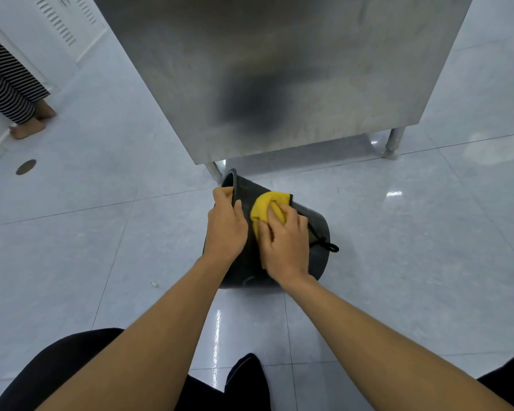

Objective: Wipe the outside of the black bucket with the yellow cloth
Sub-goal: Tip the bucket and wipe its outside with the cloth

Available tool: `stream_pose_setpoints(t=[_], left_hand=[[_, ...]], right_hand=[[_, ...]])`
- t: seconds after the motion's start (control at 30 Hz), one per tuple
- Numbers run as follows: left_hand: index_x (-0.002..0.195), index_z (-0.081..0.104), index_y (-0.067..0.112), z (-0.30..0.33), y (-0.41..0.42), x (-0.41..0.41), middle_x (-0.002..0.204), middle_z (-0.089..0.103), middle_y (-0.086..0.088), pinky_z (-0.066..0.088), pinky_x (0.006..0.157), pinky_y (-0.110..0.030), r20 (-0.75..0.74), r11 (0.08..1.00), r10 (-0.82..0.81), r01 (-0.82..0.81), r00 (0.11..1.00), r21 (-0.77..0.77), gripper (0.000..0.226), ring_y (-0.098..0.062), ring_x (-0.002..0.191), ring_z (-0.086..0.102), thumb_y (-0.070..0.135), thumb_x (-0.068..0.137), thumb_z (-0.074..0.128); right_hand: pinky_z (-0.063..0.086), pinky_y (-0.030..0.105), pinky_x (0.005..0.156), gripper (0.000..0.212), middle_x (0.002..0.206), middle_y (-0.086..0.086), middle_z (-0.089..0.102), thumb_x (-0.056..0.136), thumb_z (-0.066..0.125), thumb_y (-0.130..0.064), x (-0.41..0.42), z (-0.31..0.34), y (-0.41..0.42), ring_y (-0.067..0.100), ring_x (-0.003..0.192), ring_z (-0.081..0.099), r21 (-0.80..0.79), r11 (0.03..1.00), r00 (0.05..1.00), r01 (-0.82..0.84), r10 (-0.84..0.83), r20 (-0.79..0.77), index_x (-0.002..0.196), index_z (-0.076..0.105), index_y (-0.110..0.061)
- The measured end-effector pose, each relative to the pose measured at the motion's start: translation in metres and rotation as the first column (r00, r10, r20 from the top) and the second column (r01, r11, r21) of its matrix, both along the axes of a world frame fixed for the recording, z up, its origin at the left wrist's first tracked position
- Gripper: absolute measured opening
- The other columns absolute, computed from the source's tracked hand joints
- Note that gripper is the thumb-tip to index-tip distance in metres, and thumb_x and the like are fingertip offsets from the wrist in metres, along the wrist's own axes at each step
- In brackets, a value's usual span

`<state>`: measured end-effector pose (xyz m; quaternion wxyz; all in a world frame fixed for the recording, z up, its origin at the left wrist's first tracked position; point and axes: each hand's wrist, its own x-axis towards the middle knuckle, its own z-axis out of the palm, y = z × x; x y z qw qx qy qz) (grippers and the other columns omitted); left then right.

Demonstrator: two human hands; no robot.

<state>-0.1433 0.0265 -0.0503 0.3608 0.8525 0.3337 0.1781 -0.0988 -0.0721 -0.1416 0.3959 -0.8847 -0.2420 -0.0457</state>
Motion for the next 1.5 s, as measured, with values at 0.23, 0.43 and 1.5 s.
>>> stream_pose_setpoints(t=[0.23, 0.43, 1.5], left_hand=[[0.156, 0.023, 0.024, -0.004, -0.013, 0.000, 0.110, 0.065, -0.005, 0.051, 0.094, -0.040, -0.135, 0.989, -0.053, 0.071, 0.989, 0.128, 0.051, -0.012, 0.085, 0.061, 0.028, 0.107, 0.034], [0.158, 0.015, 0.032, -0.003, -0.018, 0.001, 0.069, 0.056, 0.005, 0.051, 0.076, -0.042, -0.114, 0.998, -0.019, 0.026, 0.993, 0.061, 0.054, -0.015, 0.066, 0.057, 0.026, 0.106, 0.031], [0.154, 0.031, 0.029, 0.002, -0.009, 0.009, 0.100, 0.062, 0.008, 0.044, 0.081, -0.029, -0.081, 1.000, -0.013, 0.013, 0.997, 0.008, 0.055, -0.011, 0.081, 0.057, 0.024, 0.100, 0.033]], right_hand=[[0.042, 0.048, 0.102, 0.044, 0.148, 0.010, 0.043, 0.103, 0.033, -0.043, 0.025, -0.033, -0.035, 0.034, 0.121, 0.039, -0.119, 0.958, 0.911, 0.261, -0.285, -0.297, 0.134, 0.058, -0.023], [0.039, 0.045, 0.097, 0.042, 0.143, 0.006, 0.049, 0.102, 0.037, -0.043, 0.007, 0.004, -0.011, 0.033, 0.116, 0.043, -0.051, 0.991, 0.980, 0.121, -0.127, -0.151, 0.134, 0.056, -0.023], [0.045, 0.035, 0.090, 0.045, 0.133, 0.000, 0.054, 0.102, 0.035, -0.041, -0.006, 0.021, 0.011, 0.022, 0.107, 0.044, 0.108, 0.992, 0.997, -0.071, 0.073, -0.020, 0.134, 0.058, -0.020]])
